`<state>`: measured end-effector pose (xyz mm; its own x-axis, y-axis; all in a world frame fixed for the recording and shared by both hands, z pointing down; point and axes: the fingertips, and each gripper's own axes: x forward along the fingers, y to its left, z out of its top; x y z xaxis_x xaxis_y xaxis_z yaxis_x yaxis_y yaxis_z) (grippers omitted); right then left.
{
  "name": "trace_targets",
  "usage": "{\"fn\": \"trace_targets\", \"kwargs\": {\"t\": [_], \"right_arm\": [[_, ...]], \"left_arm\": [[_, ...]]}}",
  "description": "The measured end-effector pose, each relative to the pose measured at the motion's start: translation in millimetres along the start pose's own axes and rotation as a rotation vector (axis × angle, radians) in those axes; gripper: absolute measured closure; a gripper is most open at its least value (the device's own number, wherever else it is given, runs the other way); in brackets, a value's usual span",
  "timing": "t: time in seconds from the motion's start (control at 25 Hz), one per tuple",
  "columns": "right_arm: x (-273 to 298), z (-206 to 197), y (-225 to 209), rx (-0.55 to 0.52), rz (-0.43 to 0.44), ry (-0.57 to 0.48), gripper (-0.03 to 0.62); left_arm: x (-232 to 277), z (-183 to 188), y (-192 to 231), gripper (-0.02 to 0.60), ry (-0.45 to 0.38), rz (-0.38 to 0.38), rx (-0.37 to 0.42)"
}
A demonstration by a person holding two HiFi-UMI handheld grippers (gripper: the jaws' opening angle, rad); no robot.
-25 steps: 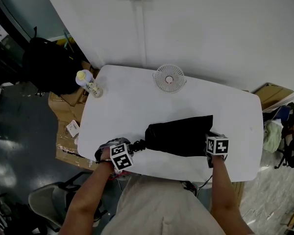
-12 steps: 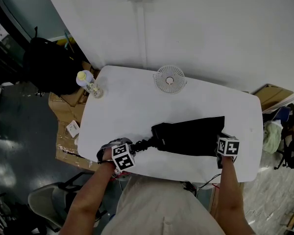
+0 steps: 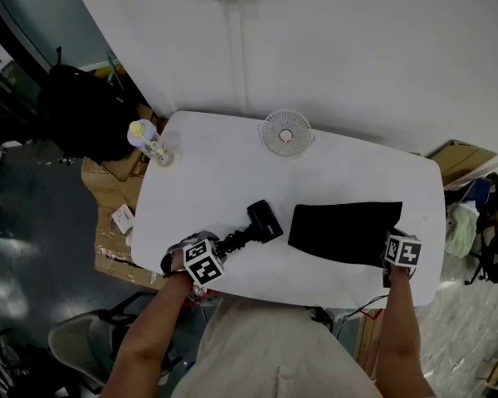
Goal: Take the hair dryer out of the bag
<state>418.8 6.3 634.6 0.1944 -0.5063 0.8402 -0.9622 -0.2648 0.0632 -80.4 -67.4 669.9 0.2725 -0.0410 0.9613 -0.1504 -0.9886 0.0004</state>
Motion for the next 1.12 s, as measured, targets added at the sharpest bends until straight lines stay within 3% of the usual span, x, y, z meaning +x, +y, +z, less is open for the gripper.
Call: {"fn": "trace_targets", "kwargs": {"t": [0.48,0.76,1.04,1.12], "right_arm": [[-4.2,-6.3,-2.3,0.022,0.004,-0.017,0.553],[-10.6,-5.8,-3.0,0.037,0.001,-0.054,0.543],[-30.7,0.0,-4.1,0.100,0.029,-0.126,0.404],[-40.5,5.9,-4.7,0.124,0.036,-0.158,0.390]], "left_arm": [[1.4,0.0,-0.2,0.376,0.013,0.013,-0.072],[4.4,2.1,1.4,0.376,0.001,0.038,-0.212],[11.6,11.8,0.2,0.376,-0.011,0.063,-0.329],[14.9,14.6,0.2,0.376,-0.013,0.069,-0.360]]}}
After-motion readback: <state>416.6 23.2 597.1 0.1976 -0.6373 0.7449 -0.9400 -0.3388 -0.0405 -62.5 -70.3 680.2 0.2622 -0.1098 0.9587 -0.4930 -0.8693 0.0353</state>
